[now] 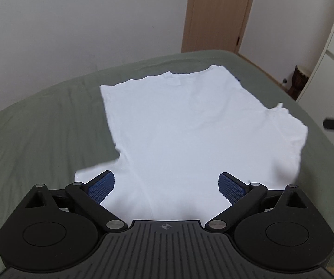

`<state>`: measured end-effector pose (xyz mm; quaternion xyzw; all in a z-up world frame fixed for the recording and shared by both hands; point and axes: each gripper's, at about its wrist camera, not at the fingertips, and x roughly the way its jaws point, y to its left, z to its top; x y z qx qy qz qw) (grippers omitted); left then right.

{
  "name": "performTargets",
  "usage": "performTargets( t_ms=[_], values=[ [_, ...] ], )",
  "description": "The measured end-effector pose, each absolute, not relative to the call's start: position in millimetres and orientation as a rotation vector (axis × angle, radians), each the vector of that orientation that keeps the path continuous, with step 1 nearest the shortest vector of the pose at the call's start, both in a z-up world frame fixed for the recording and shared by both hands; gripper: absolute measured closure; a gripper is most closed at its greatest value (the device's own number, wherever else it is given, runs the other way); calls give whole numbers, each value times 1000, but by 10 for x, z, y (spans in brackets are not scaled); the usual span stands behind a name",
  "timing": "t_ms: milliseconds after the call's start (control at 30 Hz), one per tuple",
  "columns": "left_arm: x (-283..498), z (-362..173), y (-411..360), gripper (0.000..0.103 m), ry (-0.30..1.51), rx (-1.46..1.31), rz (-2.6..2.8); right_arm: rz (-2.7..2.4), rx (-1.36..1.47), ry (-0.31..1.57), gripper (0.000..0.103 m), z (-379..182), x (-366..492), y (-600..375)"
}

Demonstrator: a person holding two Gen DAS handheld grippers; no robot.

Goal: Fold clothes

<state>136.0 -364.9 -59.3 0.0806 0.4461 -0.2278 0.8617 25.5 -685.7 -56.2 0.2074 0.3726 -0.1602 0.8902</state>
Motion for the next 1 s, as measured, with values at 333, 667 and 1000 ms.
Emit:
performTargets(
  t_ms=[333, 667, 1000],
  values=[
    [445, -360, -3516, 4, 882, 151, -505, -341, 226, 640, 0, -114, -690, -5898],
    [143, -320, -3472, 4, 894, 169, -534, -385, 147, 603, 0, 46, -854, -5664],
    [159, -294, -3361, 4, 883, 136, -520, -383, 158, 629, 0, 22, -789, -5736]
  ],
)
